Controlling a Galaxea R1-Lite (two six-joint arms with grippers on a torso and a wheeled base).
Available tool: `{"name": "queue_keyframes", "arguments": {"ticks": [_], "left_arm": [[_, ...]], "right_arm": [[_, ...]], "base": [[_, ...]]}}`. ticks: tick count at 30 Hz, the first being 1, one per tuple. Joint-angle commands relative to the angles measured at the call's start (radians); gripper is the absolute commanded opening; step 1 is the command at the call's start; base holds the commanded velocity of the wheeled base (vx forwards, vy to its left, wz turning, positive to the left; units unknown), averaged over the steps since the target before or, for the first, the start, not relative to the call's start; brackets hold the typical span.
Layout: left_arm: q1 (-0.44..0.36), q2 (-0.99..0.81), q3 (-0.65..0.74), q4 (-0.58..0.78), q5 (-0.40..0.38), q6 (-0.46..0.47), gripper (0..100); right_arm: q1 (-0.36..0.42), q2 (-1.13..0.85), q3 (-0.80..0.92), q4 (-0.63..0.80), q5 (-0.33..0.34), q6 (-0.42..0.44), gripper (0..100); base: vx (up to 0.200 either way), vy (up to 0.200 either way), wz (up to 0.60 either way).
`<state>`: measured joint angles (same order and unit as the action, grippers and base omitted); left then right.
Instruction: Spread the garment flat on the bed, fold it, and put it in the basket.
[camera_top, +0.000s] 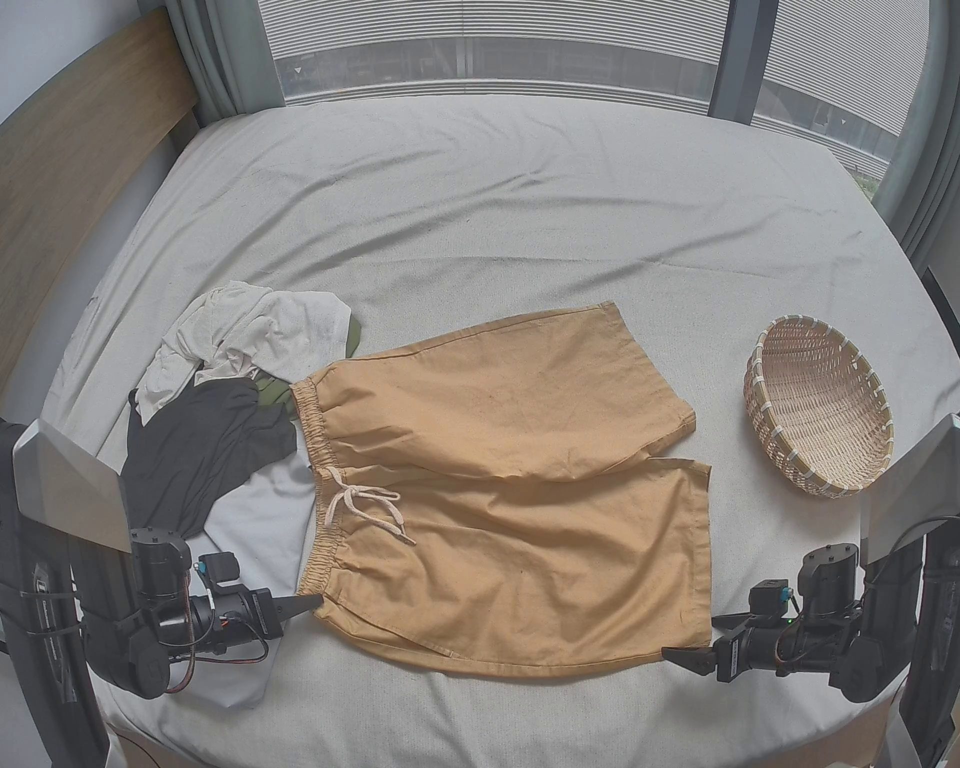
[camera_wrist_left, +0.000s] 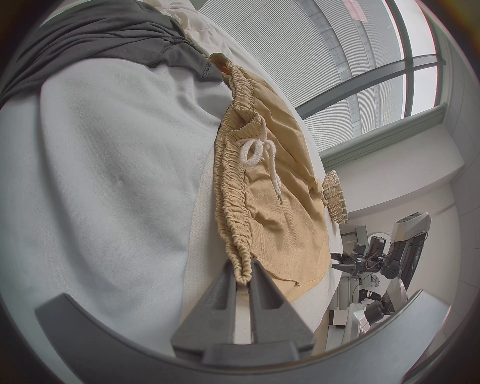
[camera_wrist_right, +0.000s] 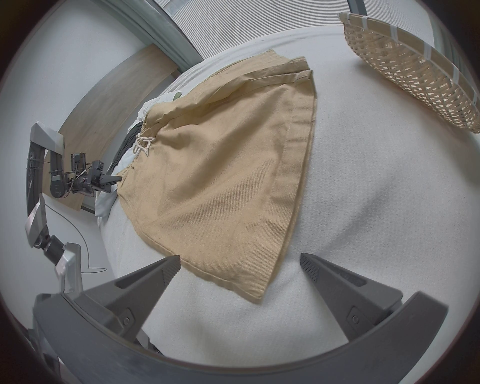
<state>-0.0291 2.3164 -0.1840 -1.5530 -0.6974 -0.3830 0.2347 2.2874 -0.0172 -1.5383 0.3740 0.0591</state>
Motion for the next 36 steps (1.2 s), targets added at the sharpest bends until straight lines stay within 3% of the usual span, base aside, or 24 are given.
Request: {"name": "queue_keyframes", "arguments": {"ticks": [1,5,6,21,25,30,36], "left_arm": [[0.0,0.001,0.0,-0.004,-0.001,-0.001,0],[-0.002,0.001,-0.002,-0.004,-0.001,-0.001,0],[-0.002,0.001,-0.002,-0.004,-0.001,0.001,0],[-0.003,-0.005,-0.005,-0.004,-0.002,-0.002,0],[0.0,-0.049,0.008,-0.004,-0.033,-0.005,0],[0.017,-0.123,0.043,-0.001,-0.112,-0.022,0],[0.015,-0.132,0.089,0.001,-0.114,-0.022,0]], "right_arm": [[0.006,0.01,0.017,0.001,0.002,0.001,100],[0.005,0.012,0.017,-0.002,0.002,0.002,100],[0.003,0.012,0.017,-0.002,0.002,0.004,0],[-0.003,-0.029,0.017,0.003,0.003,0.008,0],[0.0,-0.066,0.017,0.018,0.005,0.008,0],[0.012,-0.128,0.017,0.122,0.006,0.007,0],[0.018,-0.198,0.017,0.21,0.011,0.001,0]], "base": [[0.0,0.0,0.0],[0.0,0.0,0.0],[0.0,0.0,0.0],[0.0,0.0,0.0],[0.0,0.0,0.0],[0.0,0.0,0.0],[0.0,0.0,0.0]]}}
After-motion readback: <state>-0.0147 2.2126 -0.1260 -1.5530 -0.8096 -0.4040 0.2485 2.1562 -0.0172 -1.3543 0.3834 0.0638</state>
